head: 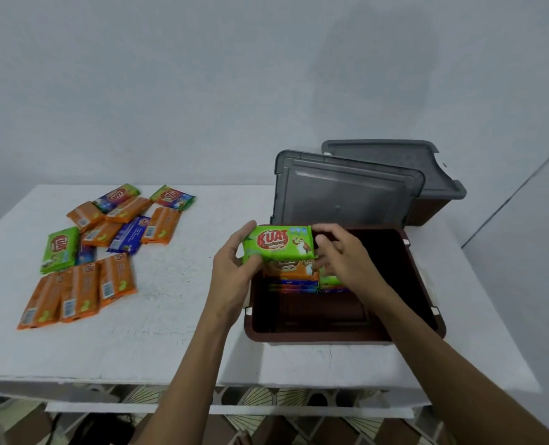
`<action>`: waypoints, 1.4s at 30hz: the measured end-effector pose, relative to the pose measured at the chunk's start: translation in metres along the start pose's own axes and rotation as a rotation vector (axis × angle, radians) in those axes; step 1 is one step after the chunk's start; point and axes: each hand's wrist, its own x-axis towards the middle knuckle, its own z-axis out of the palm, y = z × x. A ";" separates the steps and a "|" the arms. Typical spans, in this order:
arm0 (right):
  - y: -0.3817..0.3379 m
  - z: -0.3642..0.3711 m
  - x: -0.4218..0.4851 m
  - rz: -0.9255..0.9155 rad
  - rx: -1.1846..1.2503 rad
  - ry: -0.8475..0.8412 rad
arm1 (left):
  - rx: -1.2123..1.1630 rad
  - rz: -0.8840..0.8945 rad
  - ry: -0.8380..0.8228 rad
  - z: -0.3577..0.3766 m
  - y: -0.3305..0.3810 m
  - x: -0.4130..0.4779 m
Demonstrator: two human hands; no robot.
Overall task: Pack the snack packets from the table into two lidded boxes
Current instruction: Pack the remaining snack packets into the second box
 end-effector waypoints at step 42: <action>-0.071 0.212 0.014 -0.425 -0.681 -0.096 | 1.055 0.169 0.259 -0.247 -0.034 0.001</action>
